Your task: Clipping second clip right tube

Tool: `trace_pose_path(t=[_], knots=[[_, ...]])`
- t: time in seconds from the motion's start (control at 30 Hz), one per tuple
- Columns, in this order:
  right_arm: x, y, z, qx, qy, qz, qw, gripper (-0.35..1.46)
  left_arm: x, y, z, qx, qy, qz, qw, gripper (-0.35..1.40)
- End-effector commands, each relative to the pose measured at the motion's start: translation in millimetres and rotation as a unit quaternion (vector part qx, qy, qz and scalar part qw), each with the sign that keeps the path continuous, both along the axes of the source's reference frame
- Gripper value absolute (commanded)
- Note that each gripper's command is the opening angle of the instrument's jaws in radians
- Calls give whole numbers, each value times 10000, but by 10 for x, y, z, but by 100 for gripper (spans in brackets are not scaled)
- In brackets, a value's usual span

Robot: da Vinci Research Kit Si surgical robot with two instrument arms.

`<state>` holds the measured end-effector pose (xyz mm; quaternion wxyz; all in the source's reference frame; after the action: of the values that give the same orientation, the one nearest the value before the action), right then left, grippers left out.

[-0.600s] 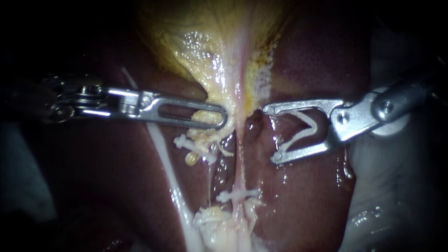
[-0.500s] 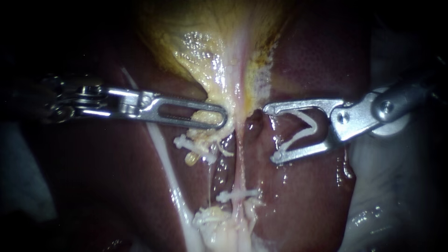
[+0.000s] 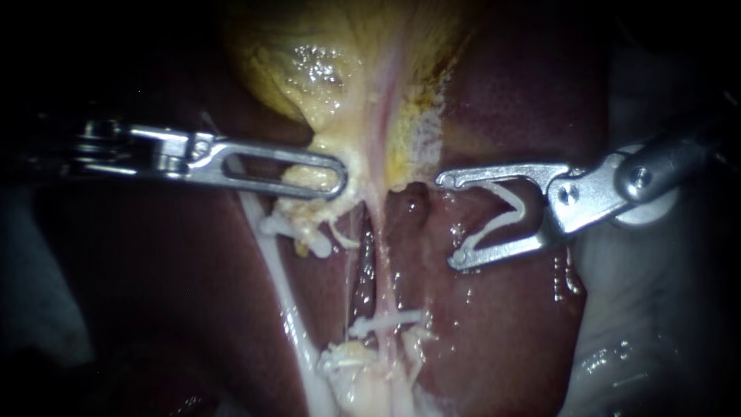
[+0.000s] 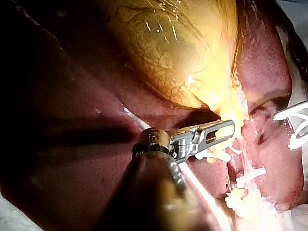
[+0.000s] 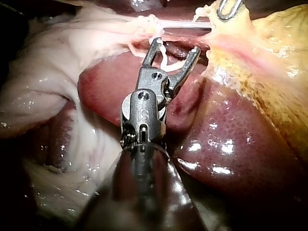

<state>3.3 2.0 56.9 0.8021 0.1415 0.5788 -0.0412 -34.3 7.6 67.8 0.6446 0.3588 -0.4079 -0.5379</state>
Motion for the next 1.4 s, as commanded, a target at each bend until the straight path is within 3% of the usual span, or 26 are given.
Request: trace_pose_path(t=[0.03,0.17,0.33,0.5,0.83,0.93,1.07,1.1,1.2,1.23,1.4], knots=[[1,-2,1,0,0,0,10000,49,0,0,0,-6,-6,-9,10000,-35],[8,-12,4,373,-120,143,9991,48,-2,-1,1,-13,1,-17,10000,-35],[23,-32,16,947,-371,297,9944,45,-2,-2,1,-13,1,-18,10000,-35],[40,-51,38,1450,-914,311,9847,45,-2,-2,1,-13,2,-19,10000,-35],[81,-82,80,2336,-1166,421,9644,45,-3,-2,1,-13,3,-20,10000,-35],[92,-86,86,2601,-1116,471,9580,45,-3,-2,1,-14,3,-21,10000,-35],[104,-86,86,2991,-882,609,9482,43,-3,-3,1,-16,5,-23,10000,-35],[108,-86,86,3165,-796,659,9429,43,-3,-3,1,-16,5,-23,10000,-35],[111,-87,86,3342,-696,635,9378,42,-4,-3,1,-16,6,-24,10000,-35],[112,-88,85,3448,-666,654,9340,41,-4,-3,1,-17,6,-24,10000,-35],[113,-88,84,3588,-616,677,9289,34,-4,-3,2,-18,7,-25,10000,-35]])
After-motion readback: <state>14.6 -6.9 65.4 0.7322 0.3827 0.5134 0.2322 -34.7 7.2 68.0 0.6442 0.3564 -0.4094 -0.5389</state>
